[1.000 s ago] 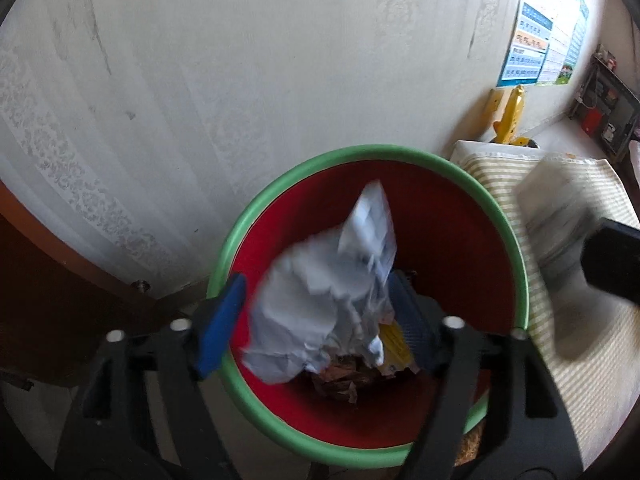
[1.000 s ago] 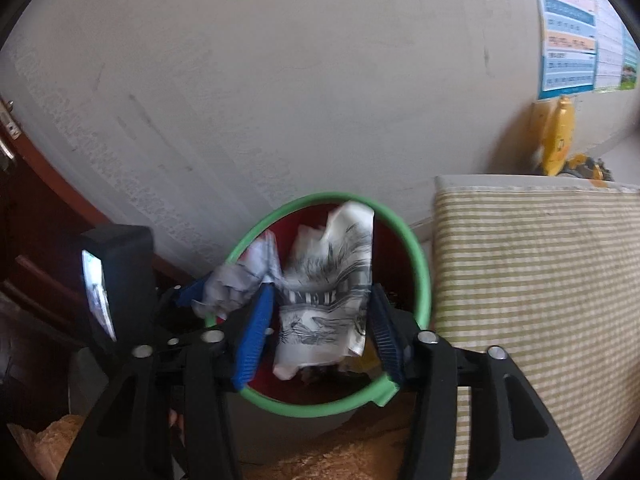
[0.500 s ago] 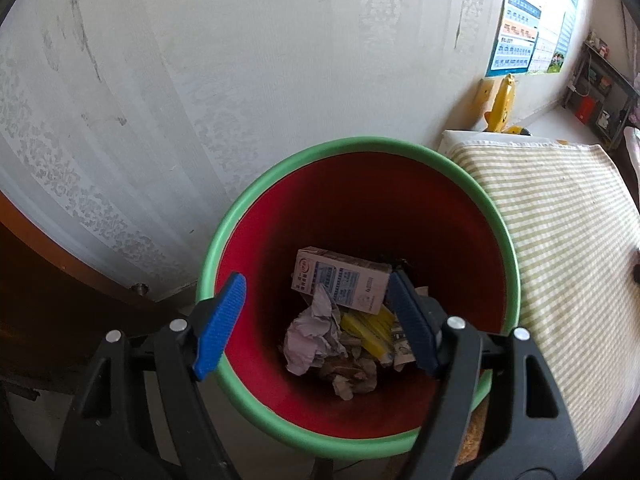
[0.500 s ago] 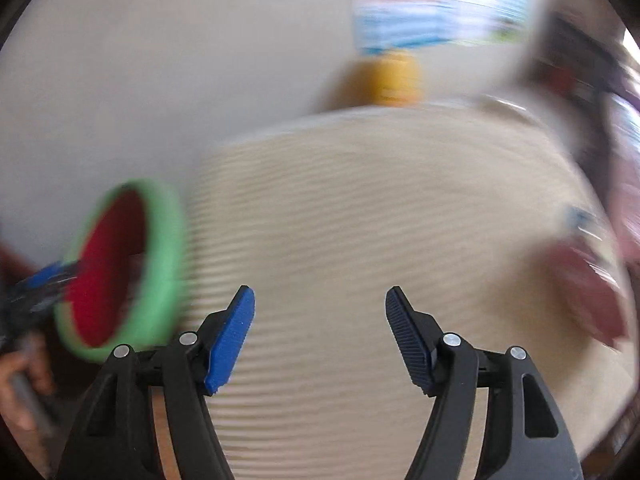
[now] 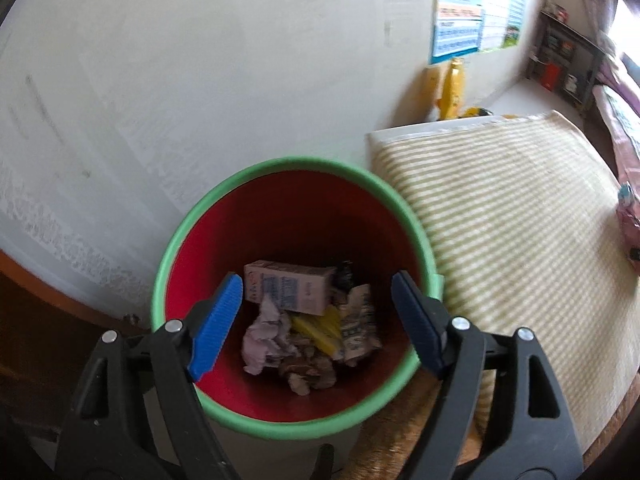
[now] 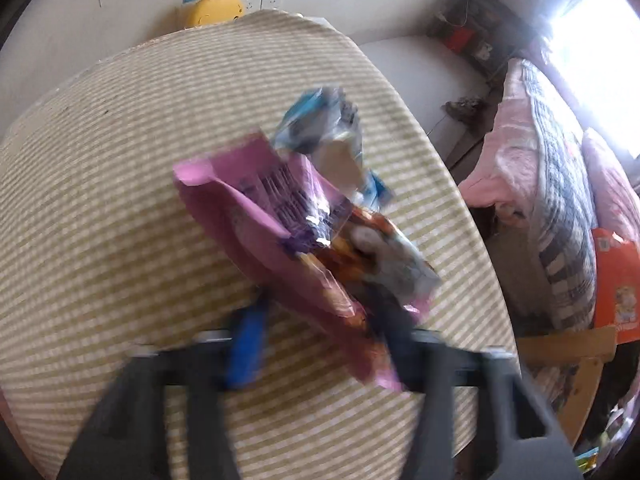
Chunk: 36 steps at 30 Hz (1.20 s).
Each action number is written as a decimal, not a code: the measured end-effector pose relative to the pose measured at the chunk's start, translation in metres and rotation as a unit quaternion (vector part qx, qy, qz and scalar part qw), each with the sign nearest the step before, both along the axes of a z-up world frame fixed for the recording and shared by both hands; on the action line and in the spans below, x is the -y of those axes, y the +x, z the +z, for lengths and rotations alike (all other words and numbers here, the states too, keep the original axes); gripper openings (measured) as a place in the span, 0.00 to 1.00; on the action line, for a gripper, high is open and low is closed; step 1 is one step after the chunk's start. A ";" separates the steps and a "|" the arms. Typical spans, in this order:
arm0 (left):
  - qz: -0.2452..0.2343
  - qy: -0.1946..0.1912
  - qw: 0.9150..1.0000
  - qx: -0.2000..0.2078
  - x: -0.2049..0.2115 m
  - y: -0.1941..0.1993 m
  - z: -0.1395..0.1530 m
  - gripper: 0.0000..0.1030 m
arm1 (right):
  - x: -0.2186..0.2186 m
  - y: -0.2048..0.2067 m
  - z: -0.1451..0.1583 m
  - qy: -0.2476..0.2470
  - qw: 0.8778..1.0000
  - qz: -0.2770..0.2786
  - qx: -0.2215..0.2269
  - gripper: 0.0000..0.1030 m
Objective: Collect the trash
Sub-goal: 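Grasp the blue-and-white wrapper on the table with the left tool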
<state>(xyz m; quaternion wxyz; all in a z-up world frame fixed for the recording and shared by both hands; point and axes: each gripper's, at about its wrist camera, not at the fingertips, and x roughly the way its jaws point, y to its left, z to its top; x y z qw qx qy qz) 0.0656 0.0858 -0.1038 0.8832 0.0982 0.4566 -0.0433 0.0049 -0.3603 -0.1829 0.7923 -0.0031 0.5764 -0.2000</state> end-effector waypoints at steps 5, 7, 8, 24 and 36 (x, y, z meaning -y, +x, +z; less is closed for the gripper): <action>-0.056 -0.003 0.998 -0.002 0.051 -0.006 0.004 0.73 | 0.000 -0.035 0.016 0.085 0.995 -0.015 0.058 0.07; -0.085 -0.005 0.996 -0.002 0.078 -0.007 0.005 0.73 | -0.010 -0.053 0.022 0.124 0.989 -0.023 0.075 0.07; -0.103 -0.006 0.995 0.001 0.095 -0.008 0.007 0.73 | -0.018 -0.067 0.023 0.143 0.986 -0.021 0.079 0.07; -0.372 0.013 0.927 -0.053 0.402 -0.040 -0.031 0.78 | -0.089 -0.175 0.032 0.204 0.974 -0.008 0.102 0.25; -0.419 0.066 0.899 -0.107 0.486 -0.047 -0.090 0.74 | -0.052 -0.204 0.040 0.248 0.953 -0.045 0.168 0.43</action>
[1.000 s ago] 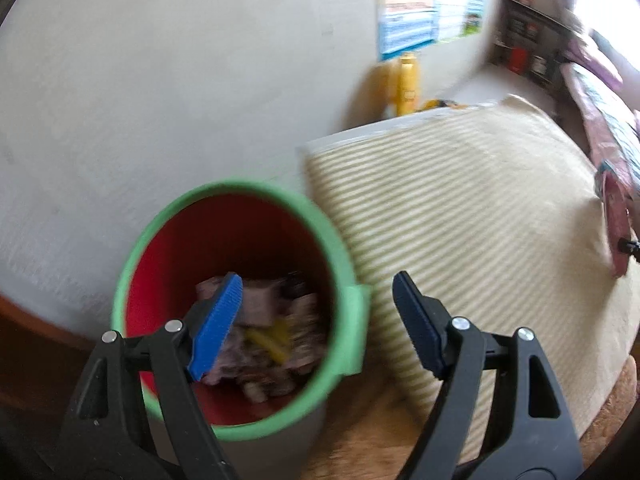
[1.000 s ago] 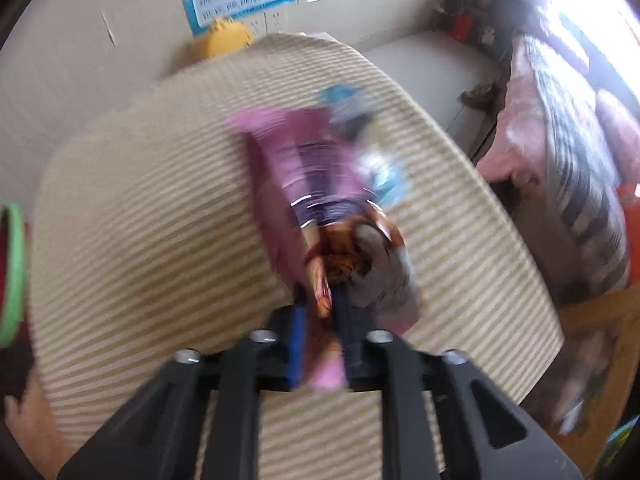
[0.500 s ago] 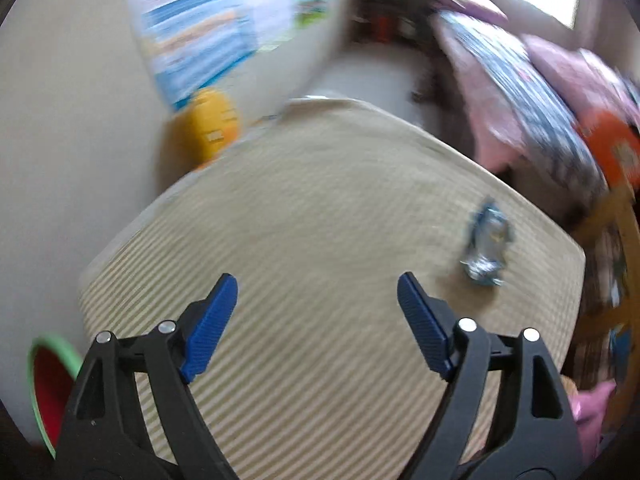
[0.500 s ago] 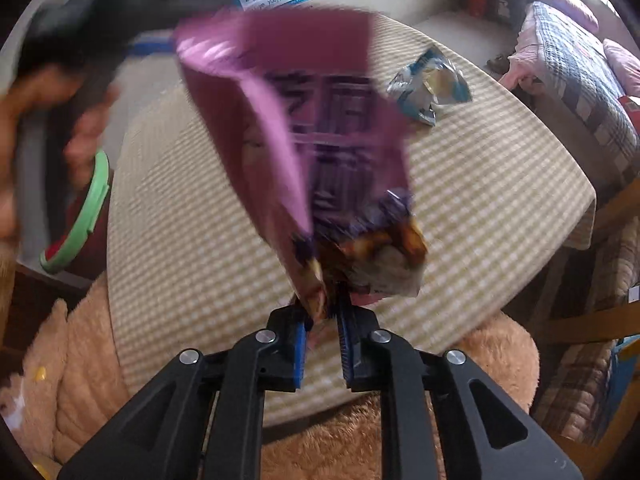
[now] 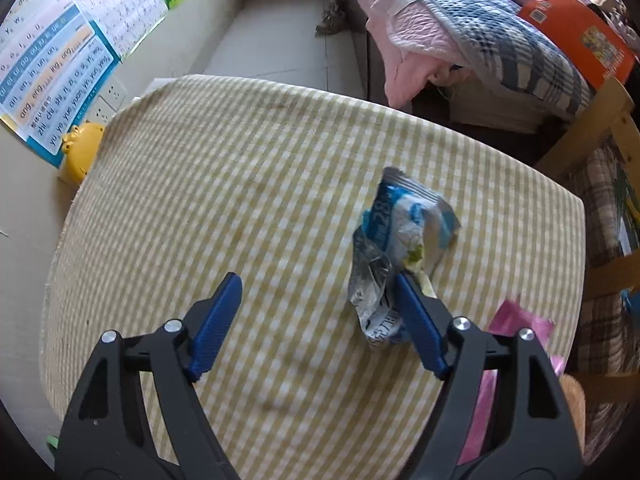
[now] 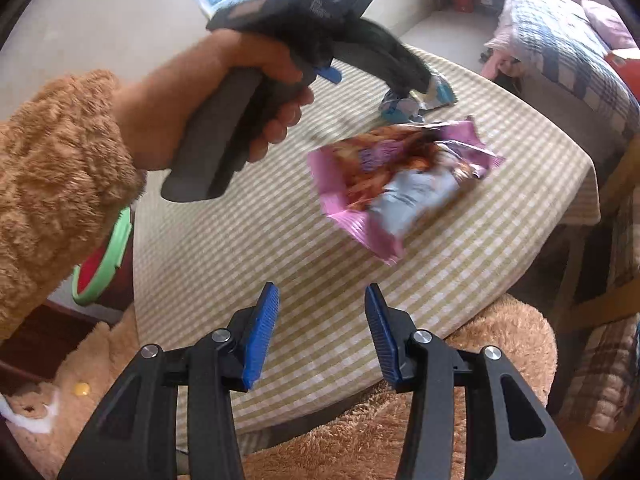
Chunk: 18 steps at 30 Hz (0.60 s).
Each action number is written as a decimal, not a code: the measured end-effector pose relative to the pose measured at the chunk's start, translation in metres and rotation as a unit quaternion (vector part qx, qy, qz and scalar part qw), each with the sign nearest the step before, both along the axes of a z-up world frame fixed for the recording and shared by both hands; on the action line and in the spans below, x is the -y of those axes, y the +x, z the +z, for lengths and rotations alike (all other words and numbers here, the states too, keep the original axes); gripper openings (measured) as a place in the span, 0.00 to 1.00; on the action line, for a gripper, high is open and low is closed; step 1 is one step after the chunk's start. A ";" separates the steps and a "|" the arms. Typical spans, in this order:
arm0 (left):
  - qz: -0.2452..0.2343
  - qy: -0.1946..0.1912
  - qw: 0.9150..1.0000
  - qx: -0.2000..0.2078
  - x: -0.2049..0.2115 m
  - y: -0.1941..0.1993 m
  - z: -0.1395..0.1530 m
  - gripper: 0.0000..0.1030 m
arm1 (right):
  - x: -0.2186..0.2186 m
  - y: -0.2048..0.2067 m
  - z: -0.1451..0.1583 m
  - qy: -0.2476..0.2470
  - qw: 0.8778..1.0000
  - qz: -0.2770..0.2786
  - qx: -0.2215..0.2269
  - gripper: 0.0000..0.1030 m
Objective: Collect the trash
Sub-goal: 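Grasp the blue-and-white wrapper on the table with the left tool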
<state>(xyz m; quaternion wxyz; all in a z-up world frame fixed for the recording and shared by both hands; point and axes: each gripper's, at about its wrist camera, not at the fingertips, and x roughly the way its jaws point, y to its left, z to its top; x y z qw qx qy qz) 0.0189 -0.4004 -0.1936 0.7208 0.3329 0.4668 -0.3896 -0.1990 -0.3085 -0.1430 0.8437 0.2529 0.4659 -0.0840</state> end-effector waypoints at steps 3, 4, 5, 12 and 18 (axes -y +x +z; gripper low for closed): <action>0.009 -0.011 1.000 -0.021 0.002 0.007 0.009 0.74 | 0.016 -0.016 0.010 0.010 0.998 -0.049 0.030 0.51; 0.016 -0.023 0.999 -0.030 0.001 0.009 0.013 0.74 | 0.023 -0.021 0.011 0.018 0.997 -0.069 0.039 0.58; 0.020 -0.031 0.999 -0.036 0.001 0.011 0.017 0.74 | 0.035 -0.028 0.011 0.032 0.994 -0.098 0.047 0.60; -0.014 -0.008 1.000 -0.024 0.032 -0.009 -0.001 0.64 | 0.069 -0.034 -0.009 0.157 0.971 -0.170 0.066 0.60; 0.014 -0.041 0.997 -0.070 0.032 -0.005 0.014 0.59 | 0.044 -0.022 -0.011 0.157 0.975 -0.148 0.058 0.60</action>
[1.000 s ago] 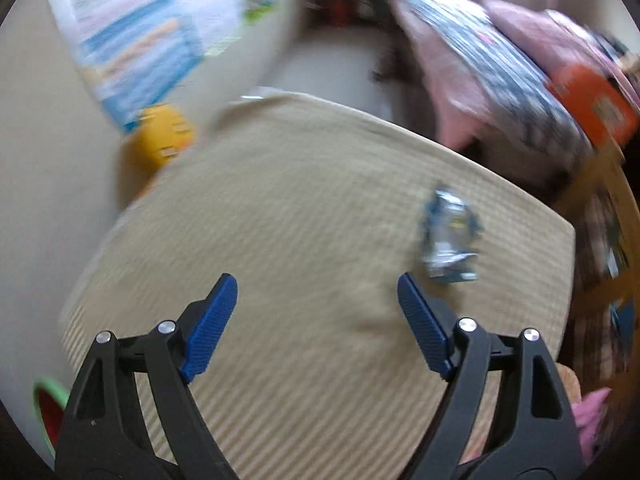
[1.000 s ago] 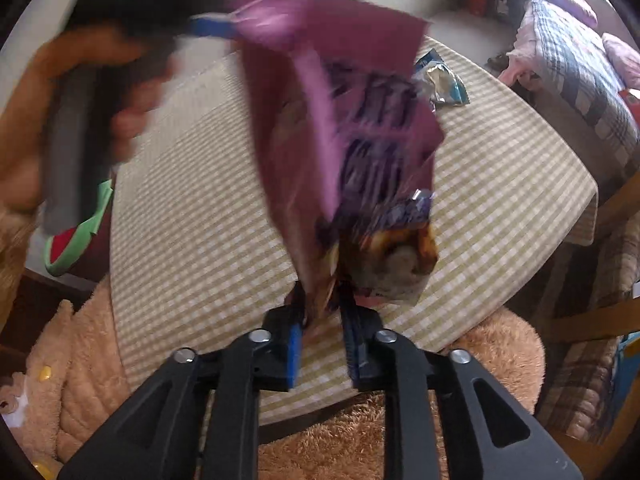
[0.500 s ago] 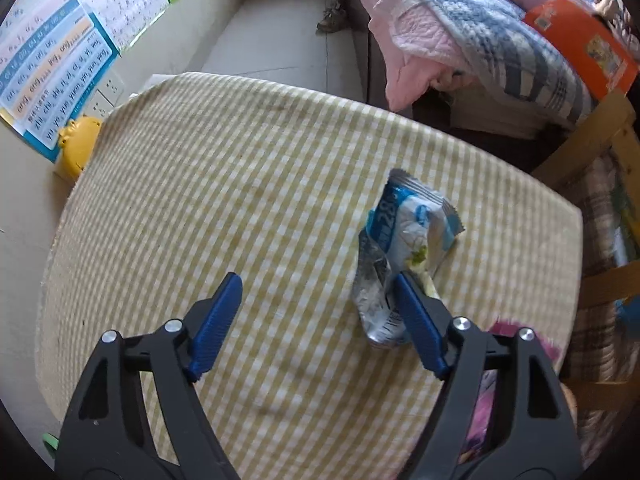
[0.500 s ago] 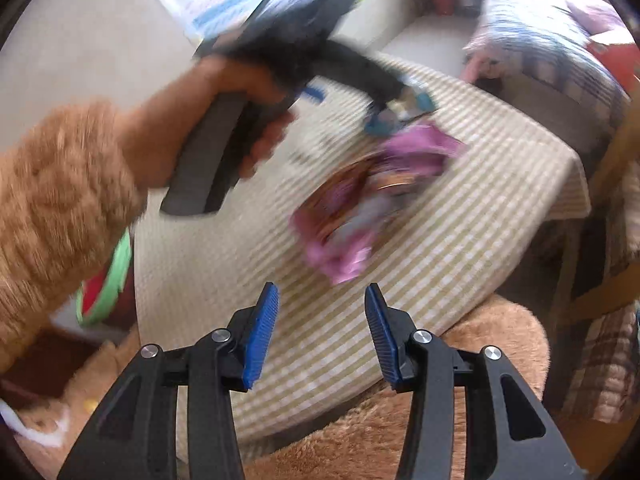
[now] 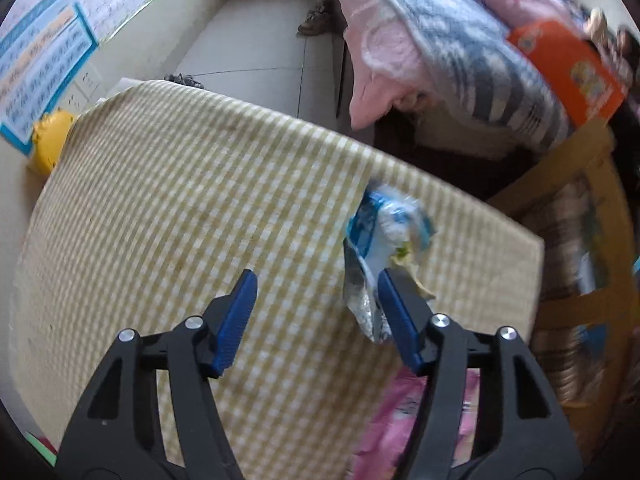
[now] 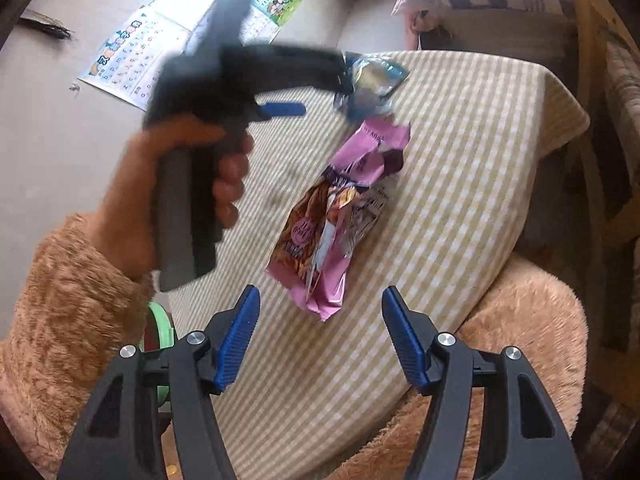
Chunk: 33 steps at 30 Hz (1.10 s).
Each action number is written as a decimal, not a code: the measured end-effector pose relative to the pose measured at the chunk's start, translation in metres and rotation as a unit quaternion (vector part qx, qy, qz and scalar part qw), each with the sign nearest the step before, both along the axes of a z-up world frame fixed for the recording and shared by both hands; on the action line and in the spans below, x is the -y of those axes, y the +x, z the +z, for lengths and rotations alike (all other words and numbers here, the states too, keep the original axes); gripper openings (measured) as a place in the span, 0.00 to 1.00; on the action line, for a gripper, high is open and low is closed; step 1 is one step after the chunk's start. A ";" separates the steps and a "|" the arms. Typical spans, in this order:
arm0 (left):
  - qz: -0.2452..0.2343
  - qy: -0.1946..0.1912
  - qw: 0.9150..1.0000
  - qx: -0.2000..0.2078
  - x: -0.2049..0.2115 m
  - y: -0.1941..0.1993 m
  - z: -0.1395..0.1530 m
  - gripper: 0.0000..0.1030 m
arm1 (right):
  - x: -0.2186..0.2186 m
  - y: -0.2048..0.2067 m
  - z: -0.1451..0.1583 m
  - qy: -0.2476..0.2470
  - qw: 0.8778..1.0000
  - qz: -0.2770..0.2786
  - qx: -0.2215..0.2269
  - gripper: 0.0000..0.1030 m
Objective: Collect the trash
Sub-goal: 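Grasp the blue-and-white wrapper on the table with the left tool, then grasp the pink snack wrapper with the right tool while the left tool holds the blue wrapper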
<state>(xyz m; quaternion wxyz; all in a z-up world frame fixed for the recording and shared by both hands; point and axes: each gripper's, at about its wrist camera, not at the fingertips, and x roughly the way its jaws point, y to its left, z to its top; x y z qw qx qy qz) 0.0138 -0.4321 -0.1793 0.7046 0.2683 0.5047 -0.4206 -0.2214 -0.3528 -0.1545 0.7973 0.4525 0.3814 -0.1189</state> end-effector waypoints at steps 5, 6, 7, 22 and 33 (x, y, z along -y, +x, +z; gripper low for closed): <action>-0.014 -0.007 1.000 0.008 0.007 -0.008 0.007 0.62 | 0.012 0.003 -0.007 0.004 1.000 -0.011 -0.005 0.60; -0.019 -0.002 1.000 0.008 0.010 -0.010 0.004 0.62 | 0.013 0.001 -0.008 0.006 1.000 -0.013 -0.006 0.60; -0.024 0.003 1.000 0.009 0.014 -0.010 -0.002 0.62 | 0.014 -0.003 -0.010 0.007 1.000 -0.013 -0.007 0.60; -0.020 -0.005 0.999 0.042 -0.010 -0.019 0.002 0.21 | 0.012 0.001 -0.004 -0.005 1.000 -0.017 -0.019 0.60; 0.063 -0.019 0.988 0.137 -0.144 -0.003 0.040 0.22 | 0.025 0.045 -0.004 -0.024 0.998 -0.045 -0.028 0.66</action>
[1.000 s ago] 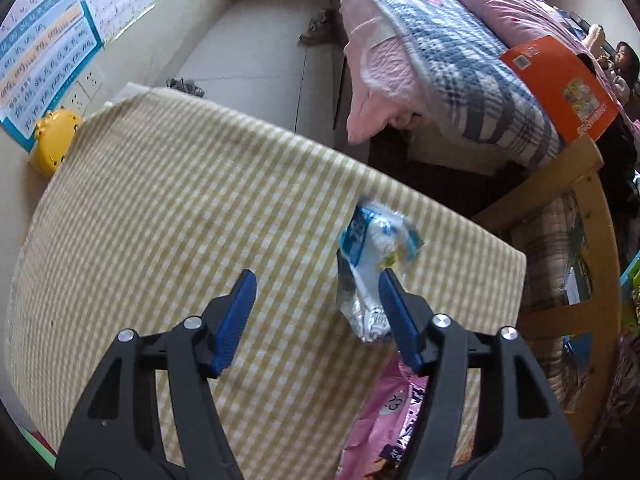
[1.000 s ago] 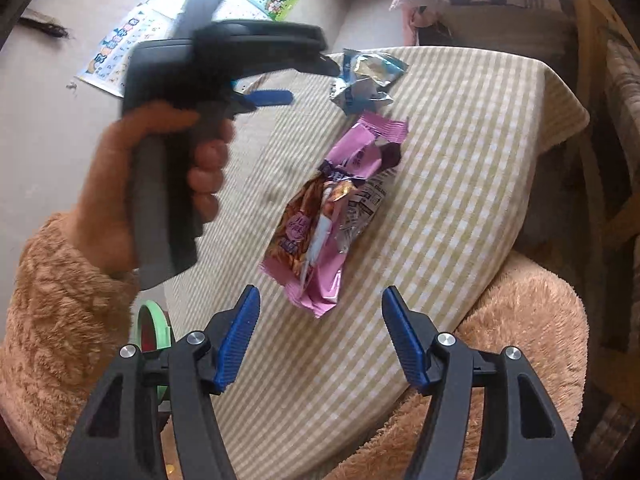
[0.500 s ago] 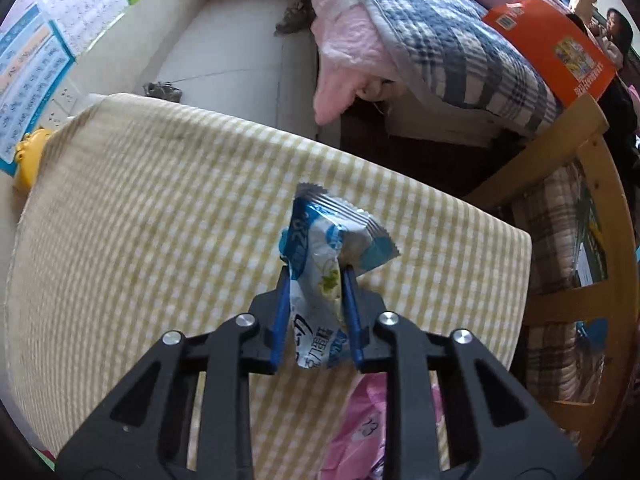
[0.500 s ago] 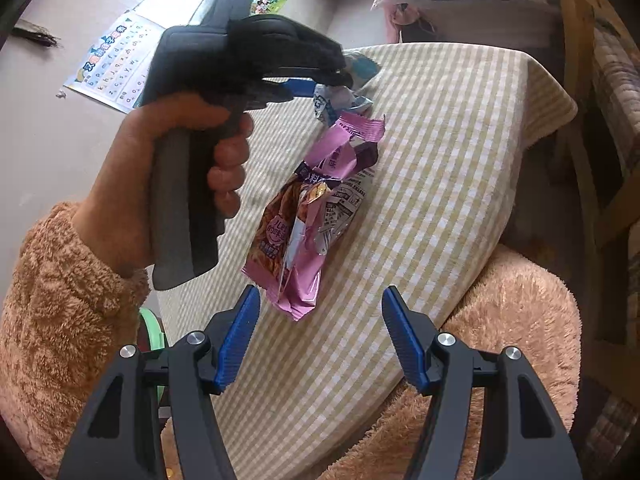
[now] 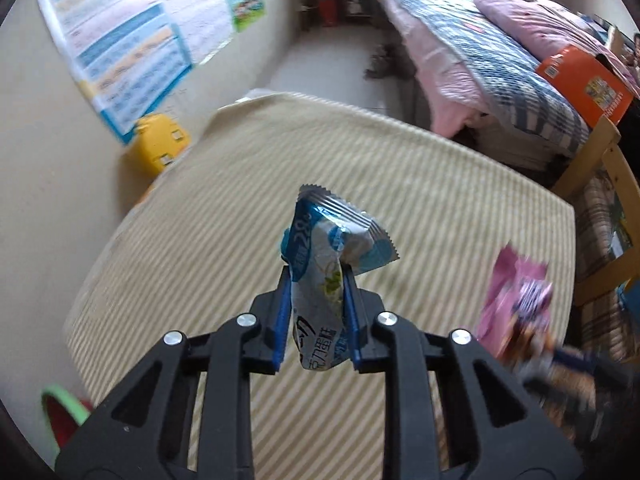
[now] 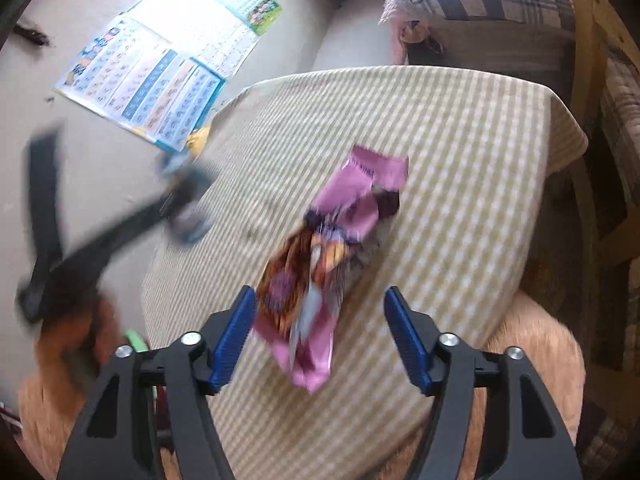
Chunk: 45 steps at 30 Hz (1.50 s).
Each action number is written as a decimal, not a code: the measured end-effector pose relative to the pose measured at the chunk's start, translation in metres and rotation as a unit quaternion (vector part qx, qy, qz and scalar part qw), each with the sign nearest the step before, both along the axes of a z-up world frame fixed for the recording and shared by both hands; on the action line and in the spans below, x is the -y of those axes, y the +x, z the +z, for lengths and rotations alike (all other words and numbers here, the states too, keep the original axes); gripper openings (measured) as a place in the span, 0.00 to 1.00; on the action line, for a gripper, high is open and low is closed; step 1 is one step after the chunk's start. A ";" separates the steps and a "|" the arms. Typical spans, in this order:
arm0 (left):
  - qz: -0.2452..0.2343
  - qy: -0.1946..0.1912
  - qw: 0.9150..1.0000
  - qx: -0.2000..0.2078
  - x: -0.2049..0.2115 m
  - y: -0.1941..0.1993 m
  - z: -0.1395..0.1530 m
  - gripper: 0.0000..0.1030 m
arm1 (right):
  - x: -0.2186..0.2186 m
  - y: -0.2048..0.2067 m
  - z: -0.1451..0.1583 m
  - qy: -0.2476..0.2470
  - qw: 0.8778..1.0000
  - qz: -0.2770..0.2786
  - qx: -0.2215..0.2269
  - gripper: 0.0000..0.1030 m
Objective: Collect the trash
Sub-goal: 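Grasp the pink snack wrapper with the right tool while the left tool holds the blue wrapper, then carry the blue wrapper and pink wrapper over the green bucket with both tools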
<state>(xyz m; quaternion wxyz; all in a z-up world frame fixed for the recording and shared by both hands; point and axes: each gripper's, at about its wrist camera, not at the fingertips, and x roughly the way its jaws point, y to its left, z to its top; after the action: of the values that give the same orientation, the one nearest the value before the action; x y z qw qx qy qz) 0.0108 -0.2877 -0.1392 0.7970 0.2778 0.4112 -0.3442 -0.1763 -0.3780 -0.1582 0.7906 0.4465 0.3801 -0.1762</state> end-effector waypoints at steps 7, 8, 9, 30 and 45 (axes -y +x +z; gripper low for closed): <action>0.063 -0.001 0.998 0.001 -0.092 -0.001 0.015 0.23 | 0.005 0.034 -0.008 0.006 1.000 0.007 -0.011 0.46; 0.073 -0.002 0.997 0.000 -0.103 0.000 0.016 0.23 | 0.003 0.035 -0.006 0.003 1.000 0.010 -0.010 0.43; 0.082 -0.004 0.997 -0.003 -0.112 0.001 0.017 0.23 | 0.000 0.037 -0.003 -0.006 1.000 0.016 -0.011 0.42; 0.149 -0.099 0.983 0.041 -0.197 0.009 0.079 0.23 | -0.119 0.046 0.109 -0.180 0.975 0.115 0.067 0.39; 0.180 -0.111 0.977 0.032 -0.234 0.024 0.075 0.23 | -0.152 0.068 0.116 -0.203 0.965 0.157 0.059 0.39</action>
<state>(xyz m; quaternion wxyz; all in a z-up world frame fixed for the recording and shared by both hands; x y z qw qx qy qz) 0.0343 -0.0537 -0.0640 0.8847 0.1199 0.3874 -0.2299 -0.1086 -0.2257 -0.0425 0.9034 0.2210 0.3546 -0.0962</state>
